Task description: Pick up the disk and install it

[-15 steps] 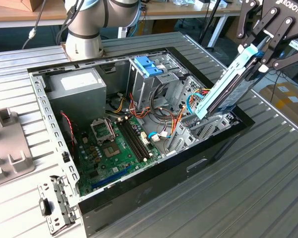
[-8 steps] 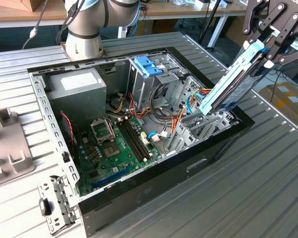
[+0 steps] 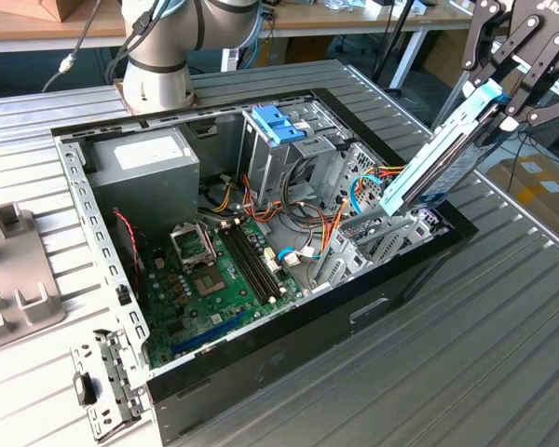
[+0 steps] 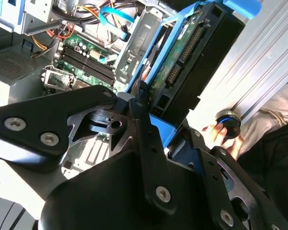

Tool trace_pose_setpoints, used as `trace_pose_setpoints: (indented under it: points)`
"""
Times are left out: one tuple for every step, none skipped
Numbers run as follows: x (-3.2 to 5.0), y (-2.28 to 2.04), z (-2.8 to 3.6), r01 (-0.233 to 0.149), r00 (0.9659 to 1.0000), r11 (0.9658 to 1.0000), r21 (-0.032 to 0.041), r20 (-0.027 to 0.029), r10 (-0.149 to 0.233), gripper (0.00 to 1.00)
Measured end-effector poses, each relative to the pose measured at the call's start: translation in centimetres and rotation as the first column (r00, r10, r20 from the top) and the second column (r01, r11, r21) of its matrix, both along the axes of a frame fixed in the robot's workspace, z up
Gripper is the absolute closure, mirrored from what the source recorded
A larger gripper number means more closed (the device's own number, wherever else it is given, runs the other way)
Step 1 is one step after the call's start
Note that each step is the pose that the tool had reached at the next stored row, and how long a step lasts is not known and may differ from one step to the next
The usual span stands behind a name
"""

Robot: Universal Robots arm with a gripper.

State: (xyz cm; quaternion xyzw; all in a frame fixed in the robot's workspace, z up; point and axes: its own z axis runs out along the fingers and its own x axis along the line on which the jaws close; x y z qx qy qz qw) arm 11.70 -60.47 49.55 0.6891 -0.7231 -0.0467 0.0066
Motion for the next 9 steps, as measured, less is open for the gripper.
trace_pose_setpoints:
  points:
    - [0.33,0.0,-0.06,0.0,1.0,1.0,0.0,-0.0035,0.0,0.63]
    - [0.77,0.0,-0.16,0.0,1.0,1.0,0.0002,-0.0083,0.0,0.63]
    - [1.15,0.0,-0.26,0.0,0.9999,1.0,0.0004,-0.0124,0.0,0.63]
    - [1.6,0.0,-0.41,0.0,0.9998,1.0,0.0004,-0.0179,0.0,0.63]
    - [2.12,0.0,-0.59,0.0,0.9997,1.0,0.0004,-0.0242,0.0,0.63]
    - [2.48,0.01,-0.73,0.0,0.9996,1.0,0.0005,-0.0284,0.0,0.63]
    - [2.67,0.02,-0.83,0.0,0.9995,1.0,0.0007,-0.0309,0.0,0.63]
    - [2.8,0.03,-0.92,0.0,0.9995,1.0,0.0007,-0.0329,0.0,0.63]
    - [2.86,0.03,-1.01,0.0,0.9994,1.0,0.0009,-0.0345,0.0,0.63]
